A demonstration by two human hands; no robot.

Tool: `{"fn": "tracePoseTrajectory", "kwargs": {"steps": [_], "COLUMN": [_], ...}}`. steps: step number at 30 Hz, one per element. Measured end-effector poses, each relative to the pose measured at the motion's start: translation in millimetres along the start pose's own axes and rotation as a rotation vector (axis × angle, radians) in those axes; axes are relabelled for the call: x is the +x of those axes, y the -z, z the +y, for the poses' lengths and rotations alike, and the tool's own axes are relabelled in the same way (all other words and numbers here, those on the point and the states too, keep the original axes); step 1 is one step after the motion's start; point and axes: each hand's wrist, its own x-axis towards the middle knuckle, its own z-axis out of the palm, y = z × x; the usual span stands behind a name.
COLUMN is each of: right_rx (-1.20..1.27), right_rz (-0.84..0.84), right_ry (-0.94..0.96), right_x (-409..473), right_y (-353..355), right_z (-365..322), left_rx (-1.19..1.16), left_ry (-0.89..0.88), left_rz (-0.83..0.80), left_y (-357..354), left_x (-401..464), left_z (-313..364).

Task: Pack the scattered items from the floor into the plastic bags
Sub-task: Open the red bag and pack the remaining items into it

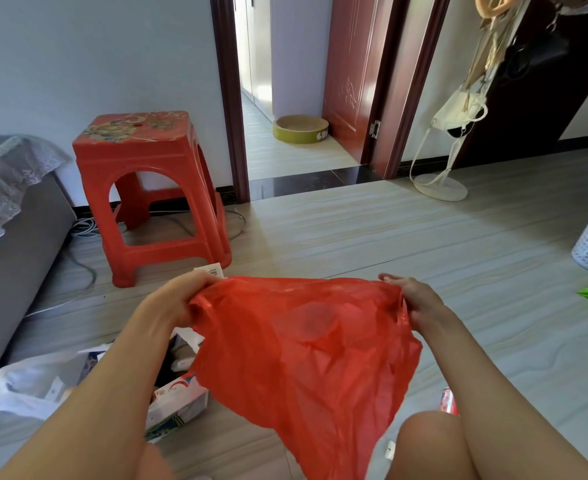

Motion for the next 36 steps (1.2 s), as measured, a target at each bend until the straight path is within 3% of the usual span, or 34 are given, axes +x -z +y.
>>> {"fn": "tracePoseTrajectory", "kwargs": {"steps": [2,5,7,11,13,15,18,21,24,26,28,30,32,33,34,36], "right_rx": [-0.177,-0.539,-0.682,-0.808,-0.887,-1.137,-1.333,-1.343,-1.376,-1.387,-1.387,-1.354,-1.326,-1.329,-1.347,-1.44], "right_rz": [0.036,-0.063,-0.101,-0.09,-0.11,-0.018,0.196,0.178,0.002,-0.034,-0.028,-0.014,-0.013,-0.021,-0.031,-0.058], "right_ry": [0.102,0.176,0.187,0.245,0.252,0.336,0.684,1.004,0.941,0.808,0.726,0.713,0.751,0.777,0.815,0.898], "right_x": [4,13,20,42,61,85,94,89,89,95,104,116,128,133,139,155], "right_y": [8,24,30,30,27,26,21,21,33,42,46,46,45,43,42,35], "right_z": [1,1,1,15,26,42,74,125,175,196,204,203,200,197,194,188], "left_rx": [0.153,0.303,0.36,0.499,0.624,0.689,0.562,0.205,0.155,0.347,0.679,1.068,1.415,1.571,1.72,2.063], "left_ry": [0.021,0.069,-0.008,-0.243,-0.265,-0.215,-0.145,0.015,0.049,-0.062,-0.448,-1.007,-1.361,-1.353,-1.234,-0.839], "left_rz": [-0.029,-0.087,-0.111,0.077,0.106,0.14,0.254,0.384,0.525,0.63,0.725,0.597,0.241,0.073,-0.044,-0.243], "left_y": [4,12,6,-21,-35,-49,-60,-58,-59,-62,-74,-94,-115,-122,-127,-129], "left_x": [-2,-1,-1,33,60,84,120,143,145,142,134,129,134,141,145,147], "left_z": [-3,-8,-12,-32,-46,-65,-107,-160,-189,-192,-183,-176,-185,-193,-198,-201]}}
